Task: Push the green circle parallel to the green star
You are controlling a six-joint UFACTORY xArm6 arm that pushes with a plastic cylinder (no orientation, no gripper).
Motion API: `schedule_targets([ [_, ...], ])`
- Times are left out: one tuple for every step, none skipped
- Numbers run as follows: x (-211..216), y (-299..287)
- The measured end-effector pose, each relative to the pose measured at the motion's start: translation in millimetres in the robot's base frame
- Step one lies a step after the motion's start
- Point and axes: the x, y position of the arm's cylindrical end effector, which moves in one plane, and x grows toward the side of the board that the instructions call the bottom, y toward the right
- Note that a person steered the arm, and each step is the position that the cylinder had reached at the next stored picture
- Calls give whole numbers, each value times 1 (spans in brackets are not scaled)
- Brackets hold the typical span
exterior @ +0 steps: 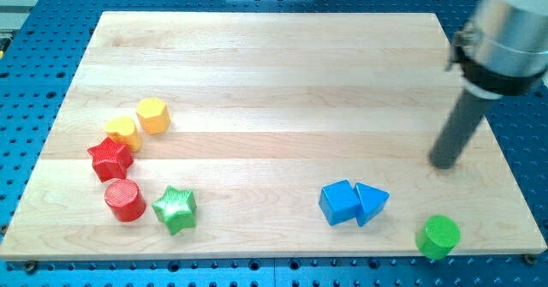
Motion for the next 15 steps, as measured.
schedule_targets([
  [57, 38],
  [107, 37],
  [107, 37],
  [107, 15],
  [108, -25],
  [108, -25],
  [95, -76],
  [0, -106],
  [-1, -106],
  [-1, -104],
  [37, -55],
  [106, -39],
  [109, -42],
  [109, -87],
  [109, -148],
])
